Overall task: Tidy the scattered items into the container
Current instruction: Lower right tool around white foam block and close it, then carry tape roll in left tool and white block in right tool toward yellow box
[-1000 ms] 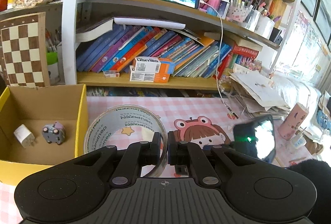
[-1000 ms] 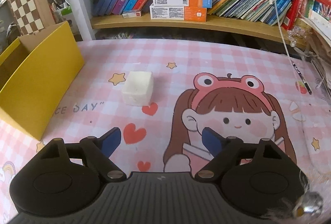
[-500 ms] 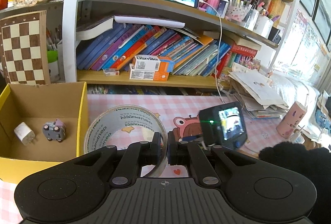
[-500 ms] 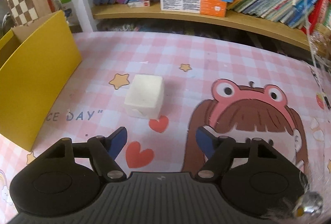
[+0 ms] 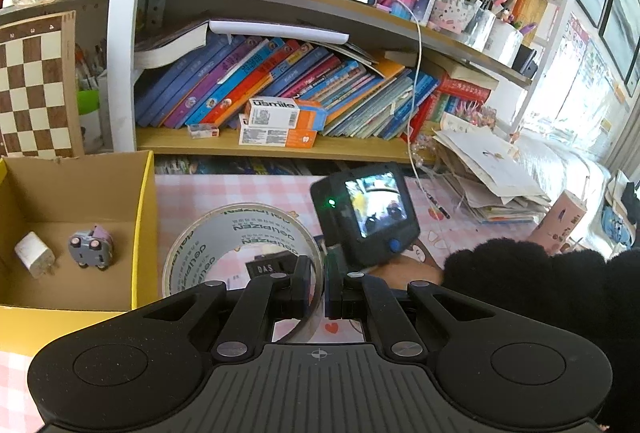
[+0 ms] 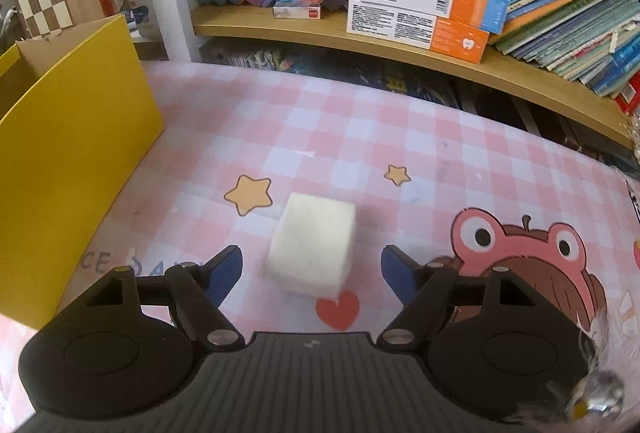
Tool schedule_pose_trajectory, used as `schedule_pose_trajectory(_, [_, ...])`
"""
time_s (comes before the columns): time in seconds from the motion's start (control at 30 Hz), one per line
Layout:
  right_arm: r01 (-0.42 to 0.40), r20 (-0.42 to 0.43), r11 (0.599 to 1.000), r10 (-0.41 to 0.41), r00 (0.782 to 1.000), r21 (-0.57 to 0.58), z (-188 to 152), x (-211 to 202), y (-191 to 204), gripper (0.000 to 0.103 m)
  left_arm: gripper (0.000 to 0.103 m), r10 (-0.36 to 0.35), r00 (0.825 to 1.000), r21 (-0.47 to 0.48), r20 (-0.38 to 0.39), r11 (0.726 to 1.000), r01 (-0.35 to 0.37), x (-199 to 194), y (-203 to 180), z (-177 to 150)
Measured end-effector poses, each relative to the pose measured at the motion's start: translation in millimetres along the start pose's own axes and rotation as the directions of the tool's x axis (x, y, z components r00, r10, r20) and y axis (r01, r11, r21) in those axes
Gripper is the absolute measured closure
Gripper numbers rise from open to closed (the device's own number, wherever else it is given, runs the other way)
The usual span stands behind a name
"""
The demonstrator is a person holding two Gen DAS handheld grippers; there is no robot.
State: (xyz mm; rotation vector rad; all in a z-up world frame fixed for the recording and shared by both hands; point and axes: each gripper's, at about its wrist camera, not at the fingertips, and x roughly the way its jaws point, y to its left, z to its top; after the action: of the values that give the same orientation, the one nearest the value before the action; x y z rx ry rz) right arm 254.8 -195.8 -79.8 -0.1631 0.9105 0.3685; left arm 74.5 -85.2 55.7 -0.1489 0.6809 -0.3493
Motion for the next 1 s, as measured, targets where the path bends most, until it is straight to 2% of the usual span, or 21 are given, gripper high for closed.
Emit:
schedule_pose_trajectory(0.5, [0.031, -0.03, 0.998, -0.03, 0.999, 0.054, 7, 21, -5, 0.031, 0.098, 0.01, 1.0, -0.012, -0.005, 1.0, -0.01, 1, 5, 0])
schedule_pose_trajectory(0.7, [0.036, -0.014, 0.998, -0.035, 0.999, 0.041, 7, 21, -4, 0.042, 0.098, 0.009, 1.0, -0.011, -0.008, 1.0, -0.01, 4, 4, 2])
schedule_pose_trajectory(0.8, [0.025, -0.007, 0.999, -0.025, 1.0, 0.027, 8, 19, -3, 0.052, 0.098, 0.009, 1.0, -0.008, -0.008, 1.0, -0.009, 5, 3, 3])
schedule_pose_trajectory(0.83, [0.026, -0.005, 1.0, -0.026, 1.0, 0.015, 8, 18, -1, 0.059, 0.098, 0.01, 1.0, -0.007, -0.009, 1.0, -0.01, 5, 2, 3])
schedule_pose_trajectory(1.0, [0.029, 0.008, 0.999, -0.029, 1.0, -0.014, 7, 14, 3, 0.063, 0.098, 0.014, 1.0, -0.004, -0.01, 1.0, -0.014, 5, 1, 3])
